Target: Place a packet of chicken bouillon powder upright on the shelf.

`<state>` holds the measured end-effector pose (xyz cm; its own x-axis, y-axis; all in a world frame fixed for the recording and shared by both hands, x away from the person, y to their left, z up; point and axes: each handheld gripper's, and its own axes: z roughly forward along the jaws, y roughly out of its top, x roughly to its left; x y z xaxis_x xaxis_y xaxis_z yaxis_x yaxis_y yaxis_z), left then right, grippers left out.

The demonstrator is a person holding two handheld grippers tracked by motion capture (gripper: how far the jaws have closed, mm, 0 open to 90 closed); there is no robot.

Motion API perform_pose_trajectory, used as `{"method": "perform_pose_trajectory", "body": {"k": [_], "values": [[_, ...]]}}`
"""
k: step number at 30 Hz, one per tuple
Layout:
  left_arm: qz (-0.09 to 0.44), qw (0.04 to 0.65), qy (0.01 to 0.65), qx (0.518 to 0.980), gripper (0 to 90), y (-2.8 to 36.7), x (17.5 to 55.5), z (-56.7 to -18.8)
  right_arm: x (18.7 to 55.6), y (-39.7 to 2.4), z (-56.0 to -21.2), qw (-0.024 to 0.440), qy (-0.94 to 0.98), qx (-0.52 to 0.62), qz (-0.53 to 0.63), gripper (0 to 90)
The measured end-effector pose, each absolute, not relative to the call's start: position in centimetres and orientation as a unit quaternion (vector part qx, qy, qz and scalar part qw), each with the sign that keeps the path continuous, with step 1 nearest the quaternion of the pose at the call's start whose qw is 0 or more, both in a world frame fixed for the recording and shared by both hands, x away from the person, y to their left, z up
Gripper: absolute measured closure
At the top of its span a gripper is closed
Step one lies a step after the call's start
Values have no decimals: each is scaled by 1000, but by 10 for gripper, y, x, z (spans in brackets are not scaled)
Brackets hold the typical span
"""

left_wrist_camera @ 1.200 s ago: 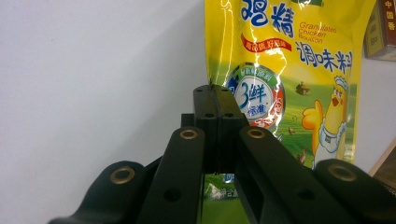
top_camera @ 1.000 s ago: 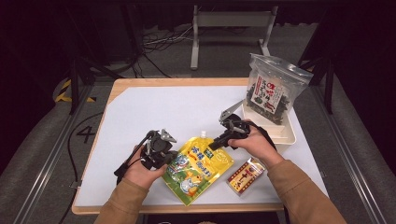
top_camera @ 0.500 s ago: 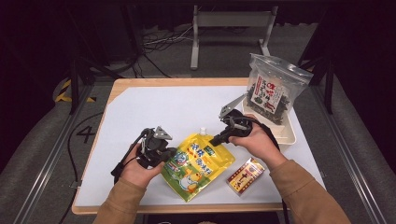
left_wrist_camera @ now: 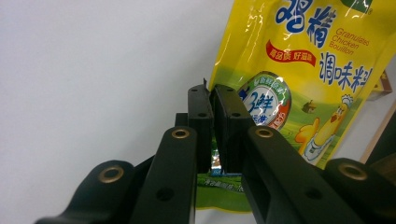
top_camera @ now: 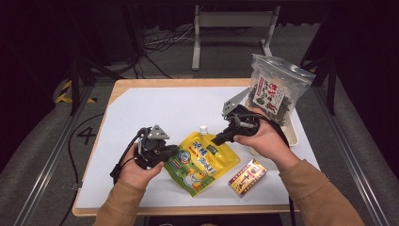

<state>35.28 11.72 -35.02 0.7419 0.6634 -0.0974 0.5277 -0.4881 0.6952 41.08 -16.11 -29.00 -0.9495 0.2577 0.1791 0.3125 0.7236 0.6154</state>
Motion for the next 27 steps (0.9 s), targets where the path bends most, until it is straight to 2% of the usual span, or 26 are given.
{"method": "perform_pose_trajectory", "body": {"k": [10,22,27], "values": [[96,385,351,848,838,123,355,-347,399,-161,-269,33,-934,-132,-330,900],[91,396,371,835,759,138,360,-348,391,-165,-242,6,-947,-118,-299,900],[92,394,382,830,752,146,364,-350,390,-169,-229,-17,-953,-120,-278,900]]}}
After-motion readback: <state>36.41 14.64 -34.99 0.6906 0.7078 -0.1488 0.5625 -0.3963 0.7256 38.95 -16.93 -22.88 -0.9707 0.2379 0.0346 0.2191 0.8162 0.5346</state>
